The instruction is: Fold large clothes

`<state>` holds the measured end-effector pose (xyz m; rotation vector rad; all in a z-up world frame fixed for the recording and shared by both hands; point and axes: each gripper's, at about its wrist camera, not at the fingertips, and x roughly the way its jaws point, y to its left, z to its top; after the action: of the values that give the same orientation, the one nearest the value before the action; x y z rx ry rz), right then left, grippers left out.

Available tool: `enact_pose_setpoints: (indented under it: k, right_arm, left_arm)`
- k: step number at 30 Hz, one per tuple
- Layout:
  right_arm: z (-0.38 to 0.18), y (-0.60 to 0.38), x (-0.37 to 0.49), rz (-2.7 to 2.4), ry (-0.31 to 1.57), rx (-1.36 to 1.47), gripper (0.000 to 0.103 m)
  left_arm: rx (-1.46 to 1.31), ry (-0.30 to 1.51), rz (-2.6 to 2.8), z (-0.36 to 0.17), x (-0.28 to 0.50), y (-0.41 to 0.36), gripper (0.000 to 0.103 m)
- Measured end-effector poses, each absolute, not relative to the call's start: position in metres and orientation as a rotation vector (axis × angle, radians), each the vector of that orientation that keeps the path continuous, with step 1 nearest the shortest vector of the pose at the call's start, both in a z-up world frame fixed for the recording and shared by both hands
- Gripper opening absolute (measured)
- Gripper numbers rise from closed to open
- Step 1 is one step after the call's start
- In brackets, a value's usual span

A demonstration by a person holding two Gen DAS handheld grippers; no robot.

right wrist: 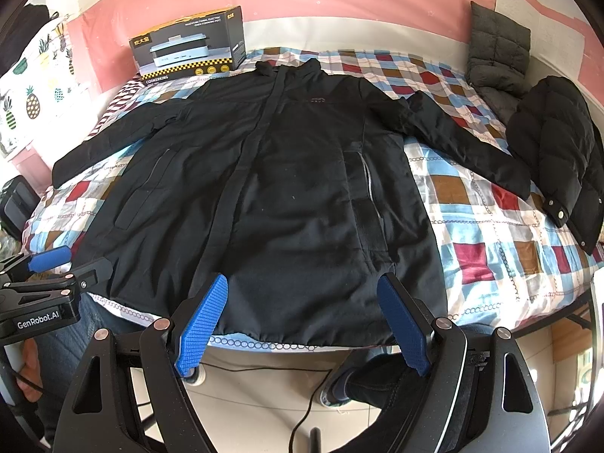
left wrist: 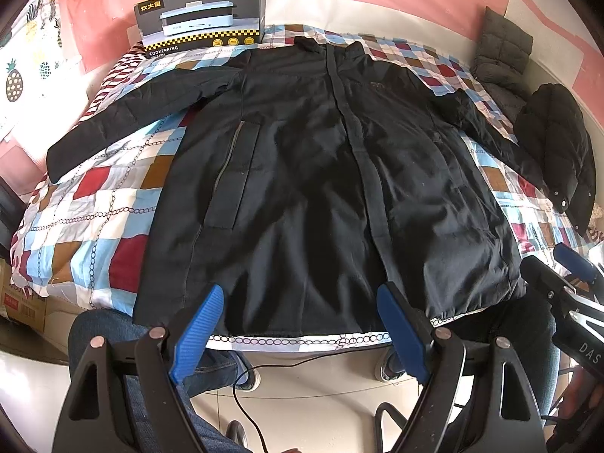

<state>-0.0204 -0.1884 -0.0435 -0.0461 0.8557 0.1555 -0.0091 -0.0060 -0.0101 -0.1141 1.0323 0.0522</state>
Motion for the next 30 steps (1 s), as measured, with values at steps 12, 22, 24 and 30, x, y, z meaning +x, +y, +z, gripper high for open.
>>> enact_pose_setpoints:
  k: [12, 22, 24, 30]
  right_arm:
    - [-0.0436, -0.1883, -0.0203, 0.156, 0.857, -0.046, 0.082]
    - [-0.0442, -0.1881, -0.0199, 0.155, 0.856, -0.048, 0.082]
    - [-0.044, -0.1876, -0.0198, 0.155, 0.857, -0.048, 0.082]
    - [-0.0422, -0.1865, -0.0174, 0.16, 0.858, -0.056, 0.082]
  left_arm:
    - [-0.121, 1.039, 0.052, -0.0117, -0.0089, -0.0064, 0.085]
    - [-0.12, 1.039, 0.049, -0.0117, -0.0065, -0.0043, 0.085]
    - [-0.12, 1.043, 0.044, -0.0117, -0.0048, -0.0044, 0.085]
    - [-0.118, 1.045, 0.04, -0.01, -0.0023, -0.004, 0.085]
